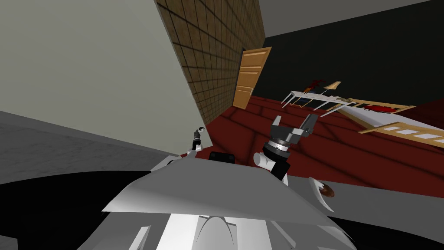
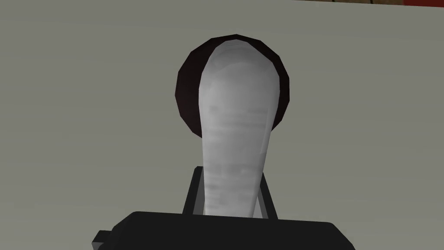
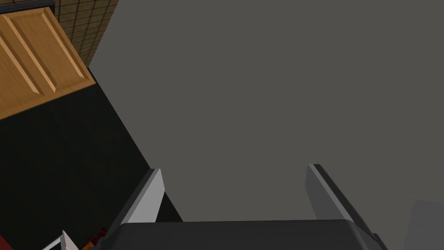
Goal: Push the door open
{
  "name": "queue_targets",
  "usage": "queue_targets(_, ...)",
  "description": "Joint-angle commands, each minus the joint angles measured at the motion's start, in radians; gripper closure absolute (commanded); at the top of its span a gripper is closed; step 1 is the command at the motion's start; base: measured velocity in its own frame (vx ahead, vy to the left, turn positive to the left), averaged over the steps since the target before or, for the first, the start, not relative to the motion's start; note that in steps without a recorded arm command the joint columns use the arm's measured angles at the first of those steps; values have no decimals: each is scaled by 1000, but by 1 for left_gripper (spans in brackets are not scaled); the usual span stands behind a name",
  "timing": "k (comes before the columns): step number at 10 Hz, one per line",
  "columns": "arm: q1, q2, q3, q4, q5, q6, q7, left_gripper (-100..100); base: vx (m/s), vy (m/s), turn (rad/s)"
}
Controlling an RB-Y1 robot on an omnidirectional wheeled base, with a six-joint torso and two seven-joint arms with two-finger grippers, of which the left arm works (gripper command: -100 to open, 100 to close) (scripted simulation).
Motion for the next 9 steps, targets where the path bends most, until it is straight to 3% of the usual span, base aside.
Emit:
queue_targets(1, 4, 1, 19, -18, 10, 2, -10, 100, 164, -51, 53)
queue_targets(6, 5, 1, 56, -15, 32, 0, -23, 100, 189, -45, 54)
queue_targets(9, 12, 14, 82, -10, 47, -3, -29, 100, 139, -9, 46)
